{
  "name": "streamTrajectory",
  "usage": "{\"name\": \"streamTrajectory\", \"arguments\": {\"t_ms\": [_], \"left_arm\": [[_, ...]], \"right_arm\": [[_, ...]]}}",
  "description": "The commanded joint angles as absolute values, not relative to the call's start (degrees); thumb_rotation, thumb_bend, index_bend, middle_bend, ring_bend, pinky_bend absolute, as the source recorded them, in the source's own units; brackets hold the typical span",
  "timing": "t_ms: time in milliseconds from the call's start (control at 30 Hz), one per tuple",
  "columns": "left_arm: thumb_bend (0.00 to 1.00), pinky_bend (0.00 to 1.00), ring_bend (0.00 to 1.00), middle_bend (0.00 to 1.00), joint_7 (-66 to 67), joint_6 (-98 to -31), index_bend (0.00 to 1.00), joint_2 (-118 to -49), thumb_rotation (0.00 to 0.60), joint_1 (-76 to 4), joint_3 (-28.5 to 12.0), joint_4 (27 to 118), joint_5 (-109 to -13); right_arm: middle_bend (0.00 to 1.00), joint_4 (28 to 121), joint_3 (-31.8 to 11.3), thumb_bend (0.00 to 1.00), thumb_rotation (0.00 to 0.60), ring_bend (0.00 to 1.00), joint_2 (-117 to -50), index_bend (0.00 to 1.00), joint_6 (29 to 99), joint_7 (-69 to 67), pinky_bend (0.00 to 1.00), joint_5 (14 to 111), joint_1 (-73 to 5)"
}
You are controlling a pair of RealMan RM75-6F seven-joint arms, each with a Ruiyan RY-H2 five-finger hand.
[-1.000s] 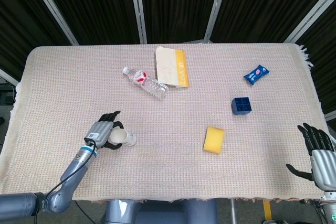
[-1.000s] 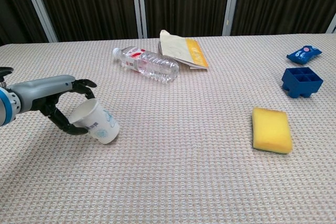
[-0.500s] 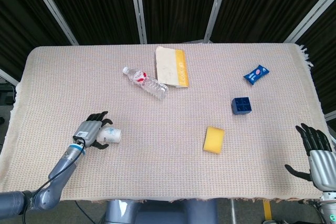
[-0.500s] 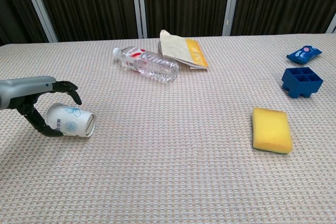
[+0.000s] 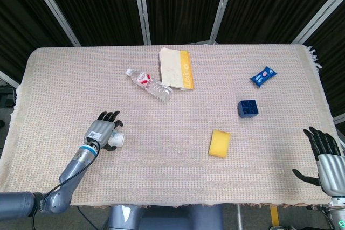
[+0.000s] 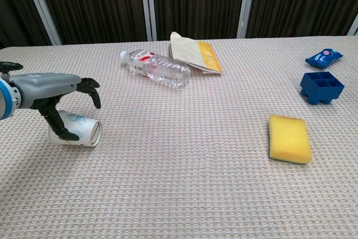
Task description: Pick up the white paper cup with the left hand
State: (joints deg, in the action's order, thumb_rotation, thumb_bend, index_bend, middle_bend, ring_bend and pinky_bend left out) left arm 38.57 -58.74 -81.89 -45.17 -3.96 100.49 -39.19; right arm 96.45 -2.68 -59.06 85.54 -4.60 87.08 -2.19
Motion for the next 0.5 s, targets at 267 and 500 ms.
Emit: {"name": "streamTrajectory", "arguments": {"t_ms": [267, 500], "left_arm": [[0.12, 0.0, 0.0, 0.0, 50.7, -66.9, 0.31, -88.7, 0.6, -48.2, -1.1, 98.6, -37.6], [0.12, 0.0, 0.0, 0.0, 54.4, -68.4, 0.34, -90.5, 0.6, -48.4, 0.1, 97.0, -37.8]], "right_arm": [[0.0, 96.5, -2.7, 0.05, 0.6, 0.0, -59.0, 0.0, 85.9, -4.9, 0.0, 87.2, -2.1], [0.0, 96.5, -2.8, 0.05, 0.6, 0.0, -58.9, 0.0, 85.9, -5.0, 0.0, 87.1, -2.0]]}}
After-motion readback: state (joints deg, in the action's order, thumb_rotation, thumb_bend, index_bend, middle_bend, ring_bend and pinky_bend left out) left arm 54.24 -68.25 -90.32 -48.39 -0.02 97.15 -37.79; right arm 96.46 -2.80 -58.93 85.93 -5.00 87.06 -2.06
